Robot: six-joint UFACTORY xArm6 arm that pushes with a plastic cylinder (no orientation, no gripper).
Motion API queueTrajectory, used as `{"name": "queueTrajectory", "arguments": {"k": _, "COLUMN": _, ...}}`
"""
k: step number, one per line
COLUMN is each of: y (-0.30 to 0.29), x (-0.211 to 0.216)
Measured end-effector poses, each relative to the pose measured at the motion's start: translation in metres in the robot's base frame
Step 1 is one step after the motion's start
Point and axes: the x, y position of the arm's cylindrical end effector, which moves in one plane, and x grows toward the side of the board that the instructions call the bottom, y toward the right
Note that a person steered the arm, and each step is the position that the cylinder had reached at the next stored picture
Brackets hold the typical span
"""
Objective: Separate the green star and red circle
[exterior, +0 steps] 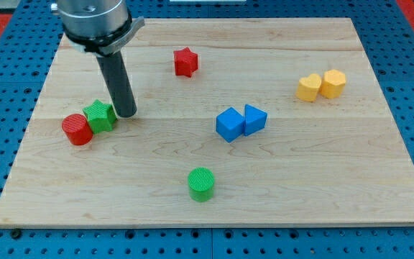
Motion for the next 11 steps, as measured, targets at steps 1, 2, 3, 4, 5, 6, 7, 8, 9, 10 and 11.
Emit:
{"name": "queueTrajectory", "arguments": {"k": 1, "y": 0.000, "x": -0.022}}
{"name": "queueTrajectory", "arguments": {"k": 2, "y": -0.041, "x": -0.032}}
{"name": "queueTrajectory", "arguments": {"k": 3, "y": -0.073, "x": -0.029}}
{"name": "queueTrajectory", "arguments": {"k": 4, "y": -0.071, "x": 0.028}}
{"name": "queueTrajectory", "arguments": {"k": 5, "y": 0.005, "x": 0.064}}
{"name": "queueTrajectory", "arguments": {"k": 6, "y": 0.049, "x": 0.055}}
{"name": "queueTrajectory", "arguments": {"k": 7, "y": 0.047, "x": 0.027}}
{"name": "queueTrajectory", "arguments": {"k": 8, "y": 0.081, "x": 0.043}}
{"name": "queueTrajectory", "arguments": {"k": 9, "y": 0.120, "x": 0.065}}
{"name": "queueTrajectory", "arguments": {"k": 10, "y": 0.128, "x": 0.054}}
{"name": "queueTrajectory", "arguments": {"k": 11, "y": 0.166, "x": 0.084}}
